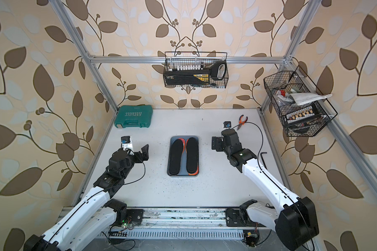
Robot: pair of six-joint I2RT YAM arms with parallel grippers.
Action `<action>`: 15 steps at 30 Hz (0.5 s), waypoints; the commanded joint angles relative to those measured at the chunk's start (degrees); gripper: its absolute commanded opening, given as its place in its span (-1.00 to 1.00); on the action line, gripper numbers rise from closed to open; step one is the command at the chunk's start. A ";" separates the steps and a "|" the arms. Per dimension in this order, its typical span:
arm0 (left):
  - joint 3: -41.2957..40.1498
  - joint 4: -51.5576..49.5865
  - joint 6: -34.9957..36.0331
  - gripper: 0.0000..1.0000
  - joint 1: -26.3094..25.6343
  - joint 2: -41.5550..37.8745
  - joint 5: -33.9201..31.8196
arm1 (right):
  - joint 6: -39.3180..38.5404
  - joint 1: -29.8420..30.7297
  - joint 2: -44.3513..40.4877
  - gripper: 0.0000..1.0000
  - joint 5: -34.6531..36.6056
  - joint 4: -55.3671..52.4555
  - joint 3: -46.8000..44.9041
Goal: Put the insoles into the storage box
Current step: Reset both arms
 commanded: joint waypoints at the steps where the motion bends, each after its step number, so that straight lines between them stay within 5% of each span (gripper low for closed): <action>1: -2.31 5.40 3.44 0.97 4.30 2.88 -14.20 | -7.22 -4.93 -2.27 0.95 5.78 17.71 -8.74; 5: -10.48 22.19 8.71 0.97 14.05 7.15 -1.76 | -7.44 -10.71 -2.29 0.98 3.25 23.95 -13.62; 8: -12.79 26.82 5.65 0.97 19.42 9.51 2.83 | -7.20 -12.81 0.30 0.98 3.89 26.93 -15.12; 15: -12.17 37.53 8.49 0.98 21.28 18.76 10.20 | -7.83 -14.28 10.45 0.98 2.58 40.27 -18.79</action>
